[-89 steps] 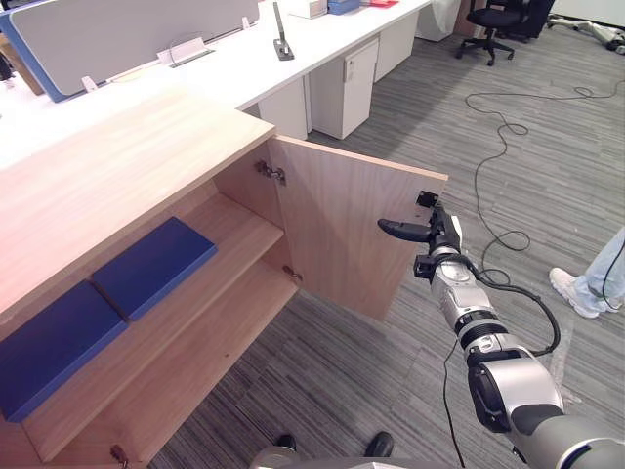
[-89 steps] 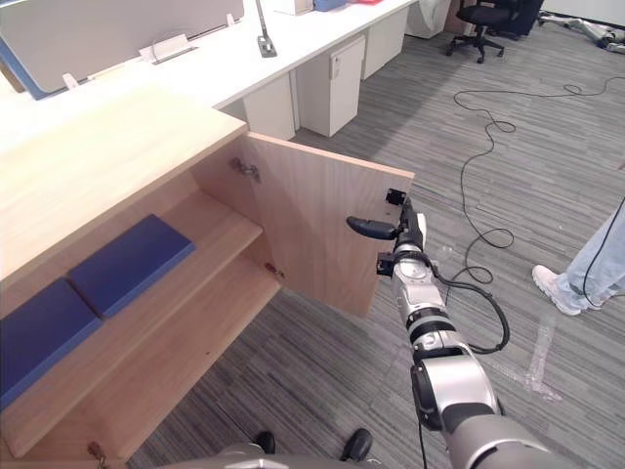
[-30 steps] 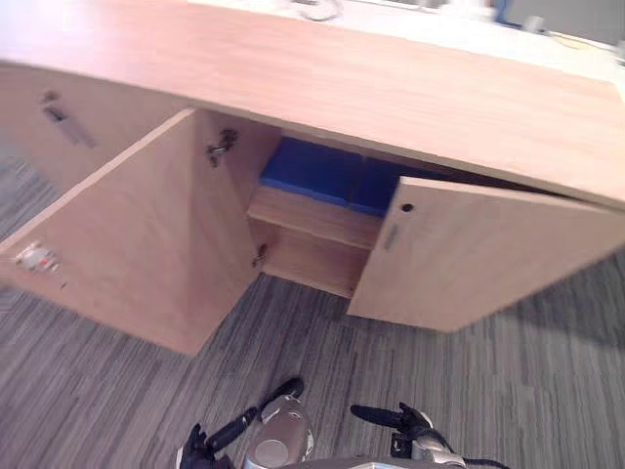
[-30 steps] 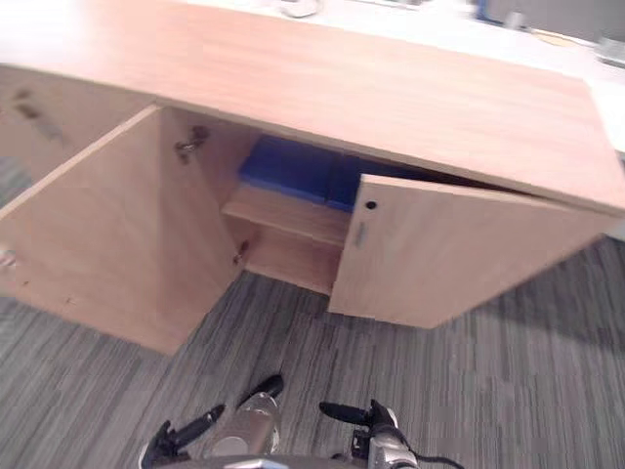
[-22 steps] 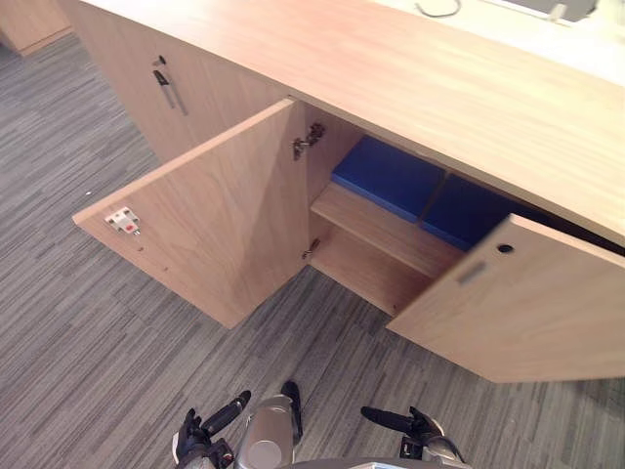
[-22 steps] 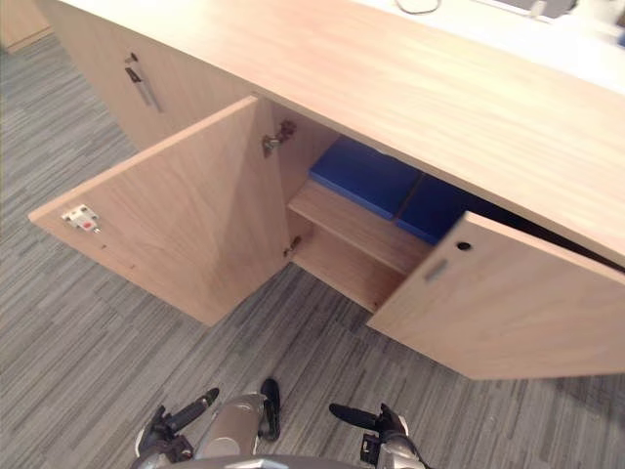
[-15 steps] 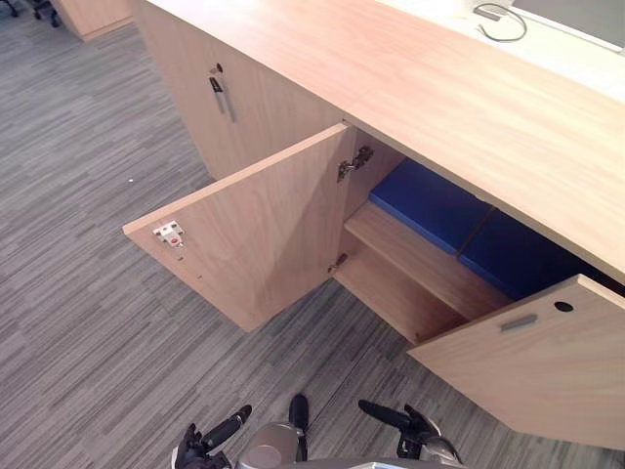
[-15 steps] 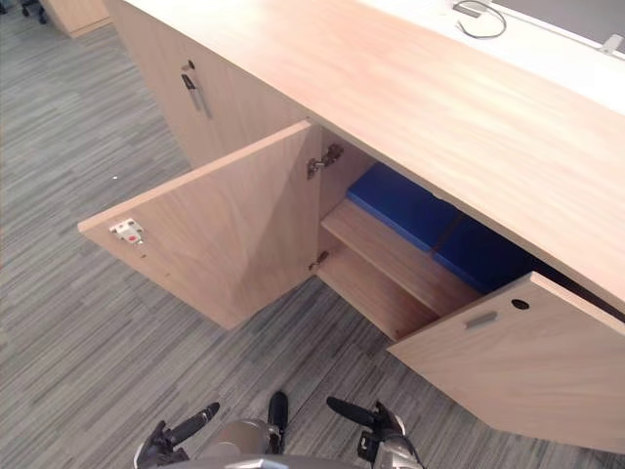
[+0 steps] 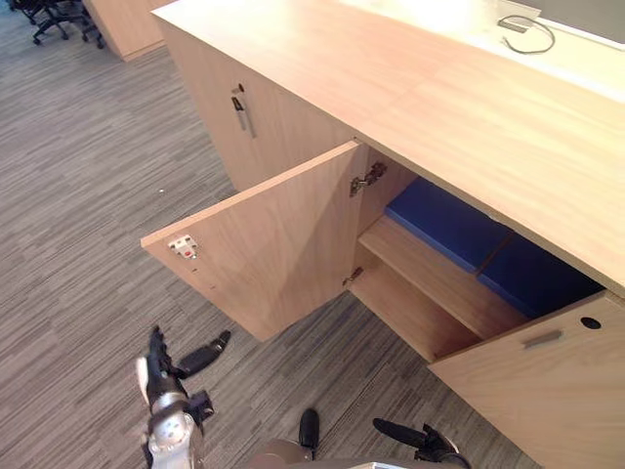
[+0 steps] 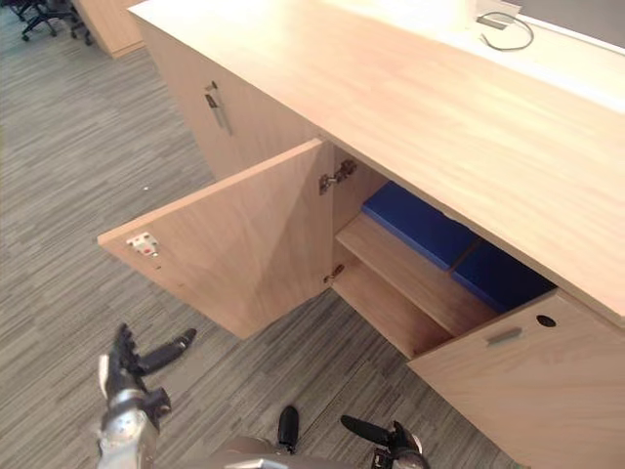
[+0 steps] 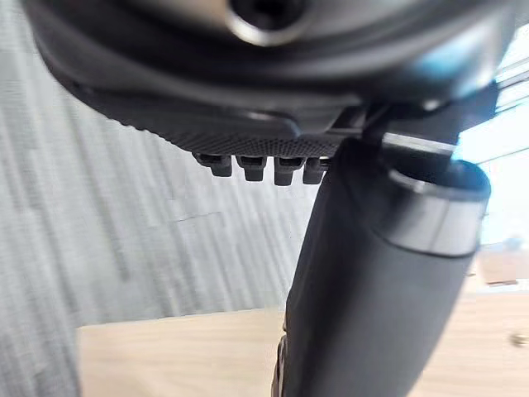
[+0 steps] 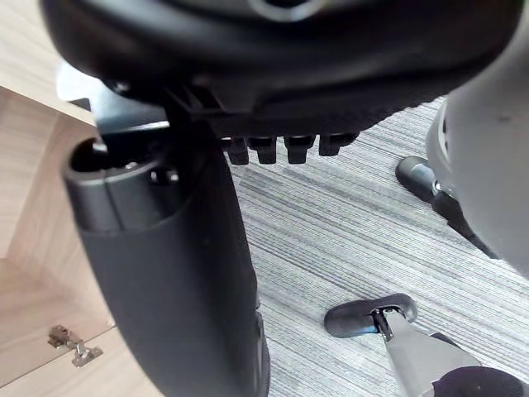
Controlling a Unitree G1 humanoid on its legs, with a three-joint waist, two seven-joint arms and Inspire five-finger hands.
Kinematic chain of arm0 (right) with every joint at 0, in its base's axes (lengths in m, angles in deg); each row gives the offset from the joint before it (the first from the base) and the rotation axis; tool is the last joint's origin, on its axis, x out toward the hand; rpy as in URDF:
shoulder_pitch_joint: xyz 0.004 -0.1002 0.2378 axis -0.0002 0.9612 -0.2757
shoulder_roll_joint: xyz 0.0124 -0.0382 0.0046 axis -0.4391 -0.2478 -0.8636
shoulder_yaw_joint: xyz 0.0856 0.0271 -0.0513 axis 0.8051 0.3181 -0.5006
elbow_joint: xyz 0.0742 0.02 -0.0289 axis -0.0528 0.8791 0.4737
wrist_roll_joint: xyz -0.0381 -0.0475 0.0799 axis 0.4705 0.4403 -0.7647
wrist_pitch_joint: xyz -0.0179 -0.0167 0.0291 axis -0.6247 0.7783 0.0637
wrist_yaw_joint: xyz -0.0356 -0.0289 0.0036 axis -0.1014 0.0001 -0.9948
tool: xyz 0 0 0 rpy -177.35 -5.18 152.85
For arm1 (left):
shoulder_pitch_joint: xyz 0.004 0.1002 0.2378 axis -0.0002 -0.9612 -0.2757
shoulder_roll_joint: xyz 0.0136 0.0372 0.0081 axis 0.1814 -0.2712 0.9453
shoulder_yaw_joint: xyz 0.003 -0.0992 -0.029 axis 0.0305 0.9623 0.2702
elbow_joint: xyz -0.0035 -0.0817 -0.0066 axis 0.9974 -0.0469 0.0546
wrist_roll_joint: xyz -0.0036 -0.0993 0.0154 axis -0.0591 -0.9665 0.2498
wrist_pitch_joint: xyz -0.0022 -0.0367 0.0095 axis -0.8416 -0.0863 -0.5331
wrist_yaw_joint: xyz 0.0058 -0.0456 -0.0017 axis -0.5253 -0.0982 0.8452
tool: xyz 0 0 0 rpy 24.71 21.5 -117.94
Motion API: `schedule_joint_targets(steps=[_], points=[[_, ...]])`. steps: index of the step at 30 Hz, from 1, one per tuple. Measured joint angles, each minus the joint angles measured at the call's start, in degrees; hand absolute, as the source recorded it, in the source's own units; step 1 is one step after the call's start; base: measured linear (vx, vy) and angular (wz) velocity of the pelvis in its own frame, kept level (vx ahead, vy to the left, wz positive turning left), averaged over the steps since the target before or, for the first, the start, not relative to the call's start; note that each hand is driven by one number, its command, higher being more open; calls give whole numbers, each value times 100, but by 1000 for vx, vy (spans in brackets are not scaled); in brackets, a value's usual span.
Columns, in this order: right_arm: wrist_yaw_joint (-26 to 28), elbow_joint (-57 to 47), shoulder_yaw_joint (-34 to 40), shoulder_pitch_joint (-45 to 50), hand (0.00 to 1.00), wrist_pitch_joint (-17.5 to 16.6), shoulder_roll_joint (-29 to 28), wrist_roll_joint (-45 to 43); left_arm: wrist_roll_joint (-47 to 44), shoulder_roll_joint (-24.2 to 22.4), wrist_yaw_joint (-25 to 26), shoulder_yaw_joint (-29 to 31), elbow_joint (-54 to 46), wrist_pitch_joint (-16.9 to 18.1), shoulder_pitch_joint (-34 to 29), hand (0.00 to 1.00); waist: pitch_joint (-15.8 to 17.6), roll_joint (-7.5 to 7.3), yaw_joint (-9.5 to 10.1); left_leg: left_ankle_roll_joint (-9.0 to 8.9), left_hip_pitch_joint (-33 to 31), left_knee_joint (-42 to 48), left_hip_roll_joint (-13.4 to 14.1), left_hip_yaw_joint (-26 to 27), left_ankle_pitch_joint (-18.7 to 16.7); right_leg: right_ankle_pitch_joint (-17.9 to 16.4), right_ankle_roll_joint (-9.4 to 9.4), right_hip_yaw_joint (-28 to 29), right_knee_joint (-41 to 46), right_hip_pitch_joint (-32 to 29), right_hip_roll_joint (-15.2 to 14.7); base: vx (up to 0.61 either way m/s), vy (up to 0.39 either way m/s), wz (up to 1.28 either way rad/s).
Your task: Walk over to the cabinet, pick up the folder, carry it to the office cabinet, place the folder inside the office cabinet, then close the office cabinet door
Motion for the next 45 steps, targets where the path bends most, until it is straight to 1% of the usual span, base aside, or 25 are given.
schedule_joint_targets(steps=[2,5,10,14,16,18,21,24,28,33,36,38,39,40,41,42,43,44,45], points=[[36,-6,0,66,100,8,11,42,174,170,41,149,-103,-56,138,100,-125,-15,-6,9,24,1,8,19,-29,0,0,12,13,2,-6,40,-26,-10],[112,-6,0,127,100,23,34,102,303,433,128,381,-151,-109,260,100,-286,29,-6,36,98,32,59,122,-131,0,0,61,39,15,4,37,-35,-18],[181,11,12,236,100,56,196,92,600,777,117,417,-152,-122,409,100,-460,146,-10,23,109,98,97,145,-173,-1,0,179,10,11,36,17,-52,-8],[215,22,34,266,100,59,229,68,536,963,12,371,-152,-120,555,100,-506,180,-5,23,115,99,172,138,-173,-1,0,227,-32,13,117,1,-72,-4],[239,23,80,279,100,59,240,42,314,1087,-209,210,-151,-108,592,100,-542,181,-7,22,119,108,204,139,-172,-1,-1,309,-94,26,173,-8,-71,-4],[267,41,255,295,100,59,247,-32,-93,1157,-451,-38,-150,-94,592,100,-576,177,-5,22,130,126,206,141,-172,-1,0,334,-179,70,206,-10,-66,-2],[275,44,255,287,100,69,261,-33,-357,1274,-653,-463,30,-50,602,100,-598,188,-11,12,157,129,233,141,-165,-3,-6,405,-212,100,244,-11,-63,-2],[298,46,260,245,100,87,246,-33,-622,1350,-670,-644,518,-8,722,100,-609,165,-26,-36,161,127,285,141,-133,-2,-8,475,-302,121,330,-17,-74,-2],[301,58,300,141,100,133,233,-33,-1043,1350,-693,-885,1032,1,725,100,-592,130,-65,-130,190,73,315,137,-69,3,-14,490,-468,183,421,-33,-76,0],[296,72,298,39,100,137,192,-33,-1486,1343,-661,-1058,1354,13,725,100,-565,54,-163,-181,188,-8,334,144,1,6,-17,516,-585,179,480,-41,-51,-1],[294,106,297,14,100,156,189,-31,-1507,1340,-545,-1297,1401,24,705,100,-543,41,-163,-178,187,-65,331,128,60,7,-18,513,-601,167,488,-30,-20,4],[292,168,295,-24,100,156,191,-31,-1337,1350,-424,-1475,1333,24,665,100,-526,52,-162,-171,177,-104,323,103,101,9,-18,511,-603,154,492,-33,-15,9],[293,215,277,-45,100,152,195,-31,-945,1384,-261,-1707,1119,-47,522,100,-504,62,-153,-171,141,-100,315,99,115,9,-17,512,-604,133,489,-50,-11,10],[292,268,245,-55,100,130,201,-30,-470,1528,-62,-2065,756,-172,258,100,-491,64,-116,-162,76,-95,304,91,134,9,-16,512,-599,78,481,-42,-4,10],[286,285,231,-73,100,122,203,-30,-201,1653,20,-2297,600,-181,116,100,-450,67,-86,-162,72,-94,292,78,143,10,-15,512,-599,81,474,-40,2,13],[270,318,223,-36,100,110,211,-28,281,1962,88,-2778,311,-183,-159,100,-404,73,24,-142,58,-90,264,46,157,13,-9,512,-593,84,454,-40,13,28],[234,436,147,43,100,40,248,-7,1077,2392,125,-3369,-1,-182,-433,100,-402,91,142,-120,5,-57,228,-51,172,43,41,511,-587,83,430,-35,13,29],[231,451,113,53,100,29,254,-3,1196,2472,125,-3470,-60,-182,-473,100,-400,96,163,-116,-7,-48,223,-67,174,48,51,511,-579,83,426,-39,23,31],[224,531,-39,50,100,-22,288,43,1725,2804,141,-3811,-324,-180,-698,100,-394,99,202,-101,-41,-23,197,-103,184,59,71,515,-563,81,409,-43,23,15]])
